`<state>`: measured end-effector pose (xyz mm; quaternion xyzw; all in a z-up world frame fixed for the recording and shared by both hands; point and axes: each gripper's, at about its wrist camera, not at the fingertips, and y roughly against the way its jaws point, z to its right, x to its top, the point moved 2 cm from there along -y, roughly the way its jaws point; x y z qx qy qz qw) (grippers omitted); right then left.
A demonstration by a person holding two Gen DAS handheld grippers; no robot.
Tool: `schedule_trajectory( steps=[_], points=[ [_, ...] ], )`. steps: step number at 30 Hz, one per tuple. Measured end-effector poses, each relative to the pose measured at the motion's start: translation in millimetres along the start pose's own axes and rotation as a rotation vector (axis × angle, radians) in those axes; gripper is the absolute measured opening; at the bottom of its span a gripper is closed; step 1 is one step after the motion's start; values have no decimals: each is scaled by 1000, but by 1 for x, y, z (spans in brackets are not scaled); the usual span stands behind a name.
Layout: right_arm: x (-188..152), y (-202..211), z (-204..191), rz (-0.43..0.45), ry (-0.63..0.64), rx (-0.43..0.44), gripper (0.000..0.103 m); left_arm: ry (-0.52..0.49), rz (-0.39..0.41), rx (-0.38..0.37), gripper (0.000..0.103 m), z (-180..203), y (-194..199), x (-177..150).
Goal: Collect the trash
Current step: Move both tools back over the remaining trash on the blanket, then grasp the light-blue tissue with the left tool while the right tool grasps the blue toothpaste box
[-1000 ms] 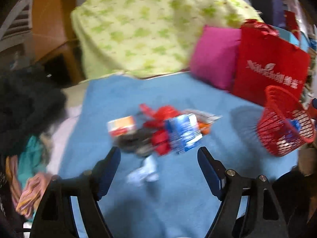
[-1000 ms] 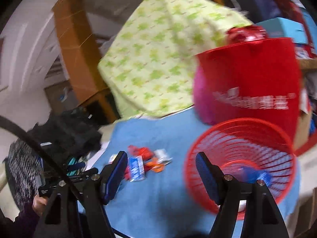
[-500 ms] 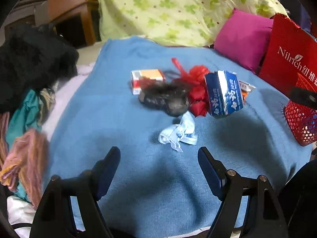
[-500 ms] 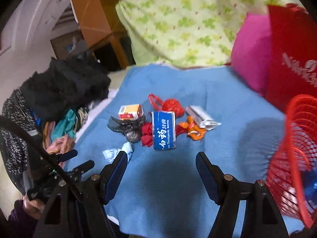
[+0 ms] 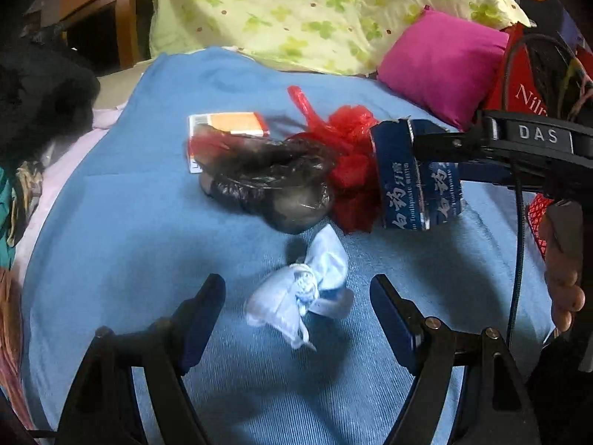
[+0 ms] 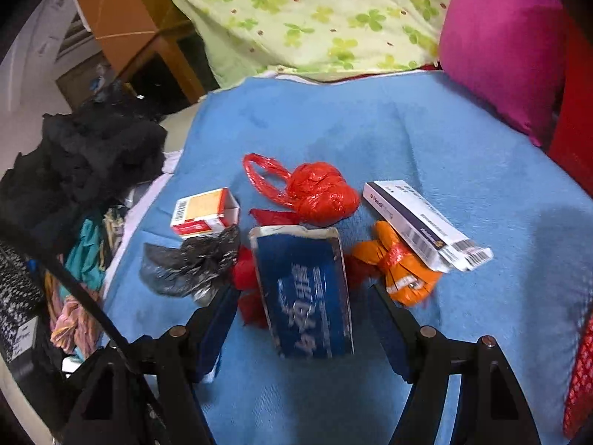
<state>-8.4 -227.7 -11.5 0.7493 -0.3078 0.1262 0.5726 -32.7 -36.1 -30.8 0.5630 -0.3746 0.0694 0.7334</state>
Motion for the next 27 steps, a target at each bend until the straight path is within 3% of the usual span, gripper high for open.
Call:
schedule_trajectory(
  steps=[3,5,7,10,13,20,27],
  points=[
    [2,-13,0,-6,1,-43,75,19,-32,-19,79,-4,-11,1],
    [-1,-21,3,-26,-18,-60,75,37,-67,-49,59,-6,-18,-1],
    [-4,-25,8,-48,-36,-65,72,36,-75,-53,55,-7,-21,-3],
    [-4,-15,9,-24,-30,-61,55,9,-62,-63,37,-2,-18,-4],
    [-7,-3,11,3,-22,-67,53,-5,-53,-74,25,1,-15,-5],
    [-16,47,15,99,11,-47,53,10,1,-89,19,0,1,-7],
    [-17,108,24,250,58,-33,53,-40,70,-27,19,20,29,-9]
  ],
)
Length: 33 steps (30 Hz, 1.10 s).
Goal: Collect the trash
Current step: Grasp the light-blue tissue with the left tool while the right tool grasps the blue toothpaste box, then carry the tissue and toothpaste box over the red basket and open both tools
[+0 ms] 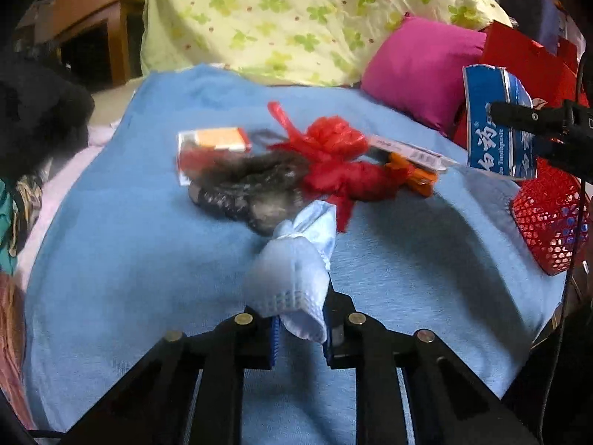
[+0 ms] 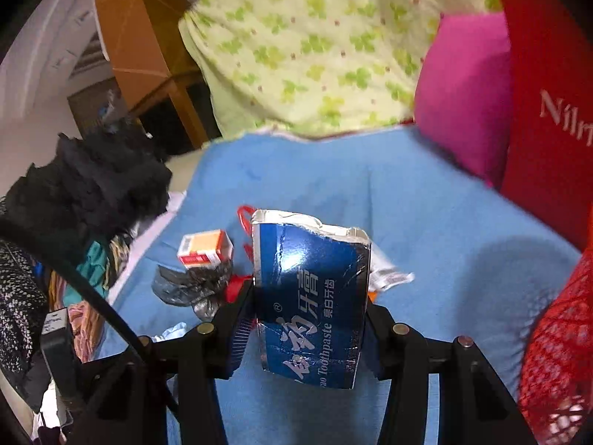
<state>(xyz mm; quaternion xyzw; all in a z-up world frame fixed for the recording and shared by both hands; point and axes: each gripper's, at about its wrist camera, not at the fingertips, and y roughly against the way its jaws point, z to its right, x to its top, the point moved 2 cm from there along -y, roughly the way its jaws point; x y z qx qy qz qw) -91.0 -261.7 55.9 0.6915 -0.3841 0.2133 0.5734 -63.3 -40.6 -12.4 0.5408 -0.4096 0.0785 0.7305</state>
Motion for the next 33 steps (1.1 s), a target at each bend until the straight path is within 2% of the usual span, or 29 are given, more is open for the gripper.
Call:
schedule_trajectory(
  steps=[3,5,10,18,33],
  points=[
    [4,23,5,58,26,-7,53,17,21,-27,19,15,17,8],
    [6,38,10,98,29,-3,53,-10,30,-22,19,31,27,17],
    [11,79,29,208,9,-5,53,-76,116,-50,19,76,55,48],
    [10,128,73,316,-52,-58,53,-150,164,-45,19,137,81,76],
    [-19,194,149,423,-173,-158,53,-300,186,-65,19,238,90,95]
  ],
)
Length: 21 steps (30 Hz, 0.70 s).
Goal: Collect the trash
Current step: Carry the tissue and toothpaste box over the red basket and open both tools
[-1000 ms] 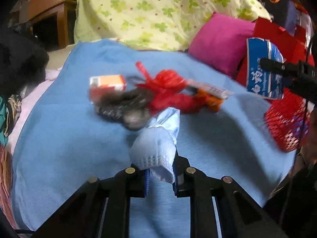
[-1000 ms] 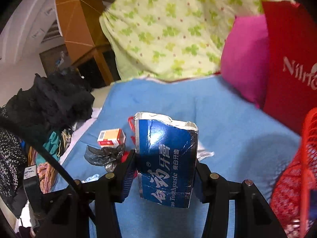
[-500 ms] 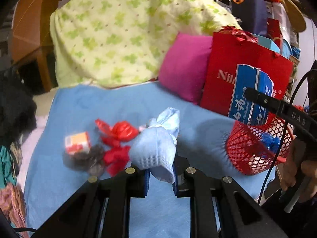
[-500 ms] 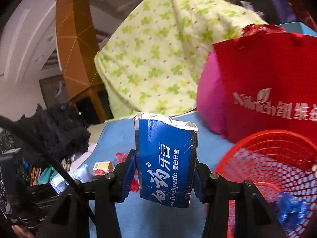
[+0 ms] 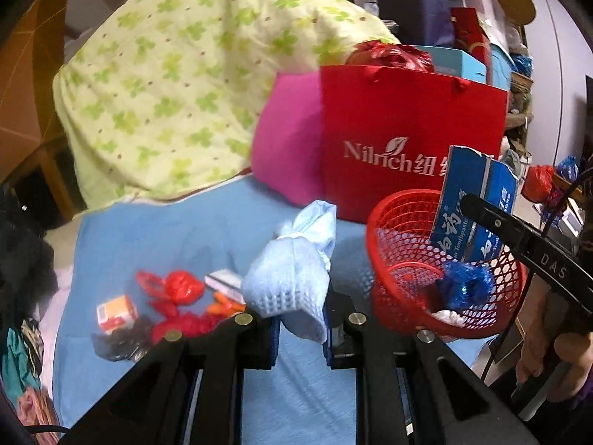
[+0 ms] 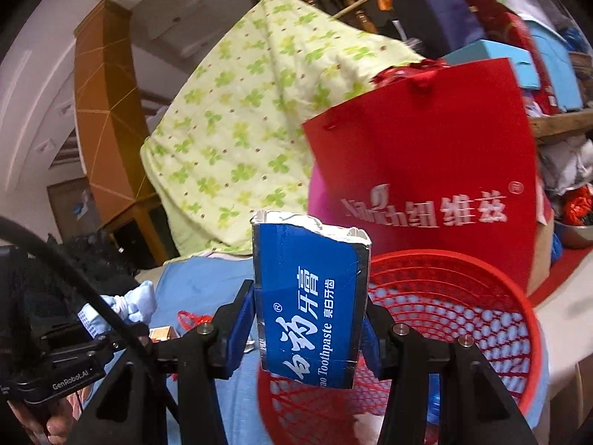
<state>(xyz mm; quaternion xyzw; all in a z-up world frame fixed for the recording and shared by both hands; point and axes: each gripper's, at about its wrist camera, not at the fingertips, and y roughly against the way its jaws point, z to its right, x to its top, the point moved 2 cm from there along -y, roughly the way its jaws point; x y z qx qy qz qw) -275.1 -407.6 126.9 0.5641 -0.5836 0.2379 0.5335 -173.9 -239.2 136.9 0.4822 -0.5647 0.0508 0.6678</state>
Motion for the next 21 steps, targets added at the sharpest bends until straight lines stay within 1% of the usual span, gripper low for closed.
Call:
schedule_trajectory(
  steps=[8,16,21],
  points=[
    [1,19,34,35,-68,-36,54,-48,9,-9,19,29,-3,11],
    [3,28,50,53,-95,-50,54,-83,7,-25,19,55,-12,17],
    [2,30,64,50,-151,-55,55,-100,-1,-53,19,71,-23,22]
  ],
)
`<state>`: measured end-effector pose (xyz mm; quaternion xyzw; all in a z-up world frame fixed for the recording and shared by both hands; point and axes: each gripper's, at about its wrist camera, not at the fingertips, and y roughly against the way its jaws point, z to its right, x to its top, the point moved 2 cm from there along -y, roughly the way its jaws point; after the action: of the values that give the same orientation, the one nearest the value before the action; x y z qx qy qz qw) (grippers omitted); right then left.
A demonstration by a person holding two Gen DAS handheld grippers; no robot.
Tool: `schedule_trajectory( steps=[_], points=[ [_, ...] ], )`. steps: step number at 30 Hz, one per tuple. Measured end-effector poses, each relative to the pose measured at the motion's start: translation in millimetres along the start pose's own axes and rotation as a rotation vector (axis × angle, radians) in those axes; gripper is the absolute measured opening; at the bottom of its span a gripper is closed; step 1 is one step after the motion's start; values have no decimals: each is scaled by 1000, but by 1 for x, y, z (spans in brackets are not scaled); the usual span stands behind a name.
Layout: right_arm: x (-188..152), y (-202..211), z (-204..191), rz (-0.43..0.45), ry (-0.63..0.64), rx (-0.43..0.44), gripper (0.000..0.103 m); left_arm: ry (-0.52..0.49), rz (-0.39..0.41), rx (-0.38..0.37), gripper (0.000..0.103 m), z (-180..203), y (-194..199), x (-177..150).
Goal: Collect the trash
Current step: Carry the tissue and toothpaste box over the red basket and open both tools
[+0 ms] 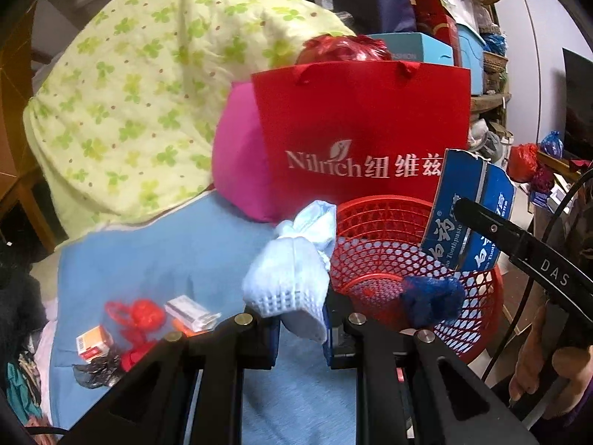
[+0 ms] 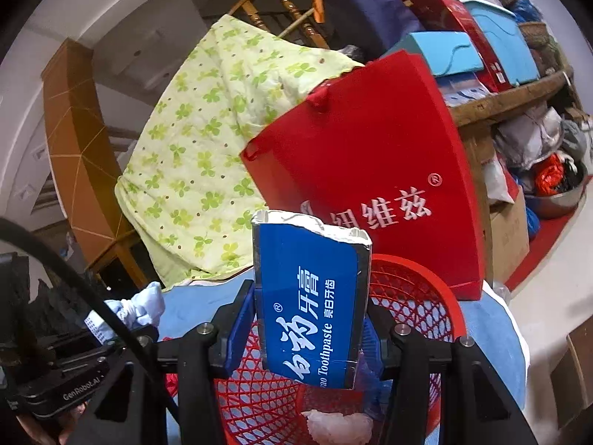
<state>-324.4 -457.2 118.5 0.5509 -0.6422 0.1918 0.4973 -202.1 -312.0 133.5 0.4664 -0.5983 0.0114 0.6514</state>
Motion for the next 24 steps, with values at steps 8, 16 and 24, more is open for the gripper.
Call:
schedule_trajectory(
  steps=[8,16,24],
  points=[
    [2,2,21,-5,-81,-17,55,20,-29,-97,22,15,-24,1],
    [0,-9,34,-60,-180,-11,74,86,-28,-181,71,8,-34,-9],
    [0,-10,10,-27,-114,15,74,88,-39,-40,73,-23,-11,-26]
  ],
)
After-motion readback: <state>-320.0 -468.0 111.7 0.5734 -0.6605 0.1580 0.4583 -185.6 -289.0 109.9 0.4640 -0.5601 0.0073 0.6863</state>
